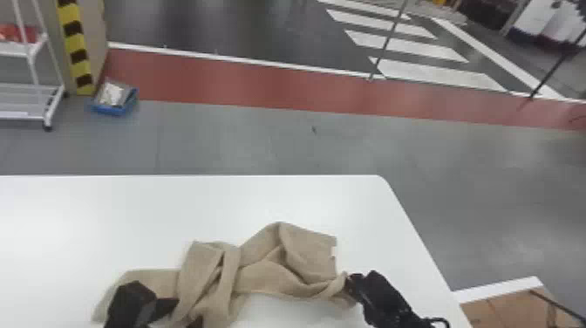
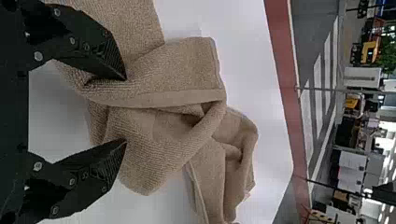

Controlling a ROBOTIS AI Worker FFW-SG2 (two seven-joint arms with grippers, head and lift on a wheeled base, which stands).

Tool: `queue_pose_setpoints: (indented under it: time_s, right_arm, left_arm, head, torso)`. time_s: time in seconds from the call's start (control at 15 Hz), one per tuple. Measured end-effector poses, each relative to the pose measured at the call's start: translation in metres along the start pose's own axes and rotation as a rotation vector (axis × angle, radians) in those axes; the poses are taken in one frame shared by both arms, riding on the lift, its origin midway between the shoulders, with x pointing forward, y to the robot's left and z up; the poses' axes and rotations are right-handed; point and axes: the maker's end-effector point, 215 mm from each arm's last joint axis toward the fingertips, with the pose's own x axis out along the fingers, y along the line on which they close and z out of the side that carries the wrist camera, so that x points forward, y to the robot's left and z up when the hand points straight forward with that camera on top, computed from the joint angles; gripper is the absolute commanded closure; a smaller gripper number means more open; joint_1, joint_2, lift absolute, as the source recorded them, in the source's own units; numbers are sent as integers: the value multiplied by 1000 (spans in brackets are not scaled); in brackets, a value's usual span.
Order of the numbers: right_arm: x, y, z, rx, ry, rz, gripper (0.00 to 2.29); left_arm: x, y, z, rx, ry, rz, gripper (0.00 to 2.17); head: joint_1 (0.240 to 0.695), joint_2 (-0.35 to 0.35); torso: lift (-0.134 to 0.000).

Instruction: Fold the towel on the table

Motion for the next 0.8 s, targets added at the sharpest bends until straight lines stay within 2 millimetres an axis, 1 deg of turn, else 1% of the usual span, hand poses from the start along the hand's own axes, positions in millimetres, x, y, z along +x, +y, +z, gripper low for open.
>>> queue_pose_setpoints:
  time_s: [0.07,0.13,0.2,0.33,0.47,0.53,0.6,0.67,0.8]
  right_arm:
    - [0,1,-3,4,3,0,1953]
    - [-1,0,-6,9,7,-3,1953]
    - [-3,-3,-12,16,15,-9,1953]
    - [-6,-10,-23,26,25,-26,1956]
    - [-10,-18,-30,33,32,-42,1953]
    - [-12,-22,-34,36,37,-49,1956]
    - [-13,-25,-38,39,42,-55,1953]
    - [-15,-27,-41,40,47,-58,1953]
    - [-16,-29,-44,39,52,-61,1956]
  left_arm:
    - [-1,5,1,11,2,17,2121]
    - [-6,13,4,10,-6,42,2132]
    - [-15,24,11,4,-25,72,2132]
    - [-43,50,31,-16,-81,126,2132]
    - [-75,80,45,-46,-130,183,2132]
    - [-90,95,46,-65,-144,205,2132]
    - [-103,110,42,-85,-149,229,2132]
    - [-112,122,38,-101,-150,246,2132]
    - [-126,138,20,-133,-127,262,2132]
  head:
    - [695,-350]
    - [695,-350]
    - [695,-350]
    - [695,-350]
    - [695,-350]
    - [695,-350]
    - [695,-350]
    - [695,-350]
    - [695,-350]
  torso:
    - [0]
    - [0]
    - [0]
    - [0]
    - [0]
    - [0]
    - [0]
    - [0]
    - [0]
